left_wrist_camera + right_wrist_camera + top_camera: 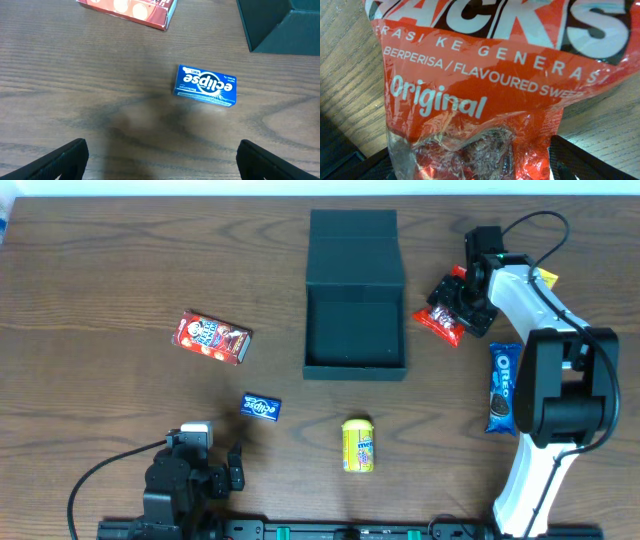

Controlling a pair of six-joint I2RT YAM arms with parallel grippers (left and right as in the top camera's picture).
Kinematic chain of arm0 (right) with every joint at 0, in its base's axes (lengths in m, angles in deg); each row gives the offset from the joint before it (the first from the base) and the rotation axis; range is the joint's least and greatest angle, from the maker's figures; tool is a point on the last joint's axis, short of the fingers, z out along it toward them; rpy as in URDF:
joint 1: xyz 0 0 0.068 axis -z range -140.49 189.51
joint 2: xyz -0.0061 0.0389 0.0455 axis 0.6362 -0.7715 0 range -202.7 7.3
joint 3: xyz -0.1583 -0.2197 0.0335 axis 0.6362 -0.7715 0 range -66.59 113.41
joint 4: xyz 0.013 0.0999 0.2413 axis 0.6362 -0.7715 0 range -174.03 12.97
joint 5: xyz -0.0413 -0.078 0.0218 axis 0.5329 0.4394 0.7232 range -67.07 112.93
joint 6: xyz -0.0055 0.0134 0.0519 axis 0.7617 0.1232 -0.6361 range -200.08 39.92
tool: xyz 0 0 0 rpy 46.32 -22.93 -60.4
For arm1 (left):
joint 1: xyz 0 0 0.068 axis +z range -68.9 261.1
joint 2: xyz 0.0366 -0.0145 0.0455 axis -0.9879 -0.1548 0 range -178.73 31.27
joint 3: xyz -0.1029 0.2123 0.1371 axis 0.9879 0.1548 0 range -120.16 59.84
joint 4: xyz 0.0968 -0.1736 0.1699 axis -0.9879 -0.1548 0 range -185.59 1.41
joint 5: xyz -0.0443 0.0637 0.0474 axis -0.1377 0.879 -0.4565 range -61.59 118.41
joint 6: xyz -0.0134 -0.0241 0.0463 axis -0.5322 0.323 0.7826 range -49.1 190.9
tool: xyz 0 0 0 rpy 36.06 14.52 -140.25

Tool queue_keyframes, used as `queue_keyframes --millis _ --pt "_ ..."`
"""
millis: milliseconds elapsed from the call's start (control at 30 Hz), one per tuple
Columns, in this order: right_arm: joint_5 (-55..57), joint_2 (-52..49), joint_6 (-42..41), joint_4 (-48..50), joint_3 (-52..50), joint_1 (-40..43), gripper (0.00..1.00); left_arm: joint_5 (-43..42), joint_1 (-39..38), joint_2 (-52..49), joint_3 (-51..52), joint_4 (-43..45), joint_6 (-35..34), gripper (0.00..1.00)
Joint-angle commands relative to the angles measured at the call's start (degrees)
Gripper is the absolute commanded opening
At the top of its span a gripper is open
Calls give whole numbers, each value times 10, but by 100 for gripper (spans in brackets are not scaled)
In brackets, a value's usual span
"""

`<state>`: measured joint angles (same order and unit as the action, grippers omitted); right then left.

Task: Pack container
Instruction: 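Close the right gripper on the red Hacks bag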

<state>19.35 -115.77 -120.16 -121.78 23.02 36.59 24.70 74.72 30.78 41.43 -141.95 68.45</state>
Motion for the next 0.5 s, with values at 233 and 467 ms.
queue_keyframes --millis 233,467 --pt "7 -8 3 -2 -4 -9 70 -2 4 3 18 -18 12 95" --pt "8 -8 3 -10 -4 -9 61 -2 4 3 18 -18 12 95"
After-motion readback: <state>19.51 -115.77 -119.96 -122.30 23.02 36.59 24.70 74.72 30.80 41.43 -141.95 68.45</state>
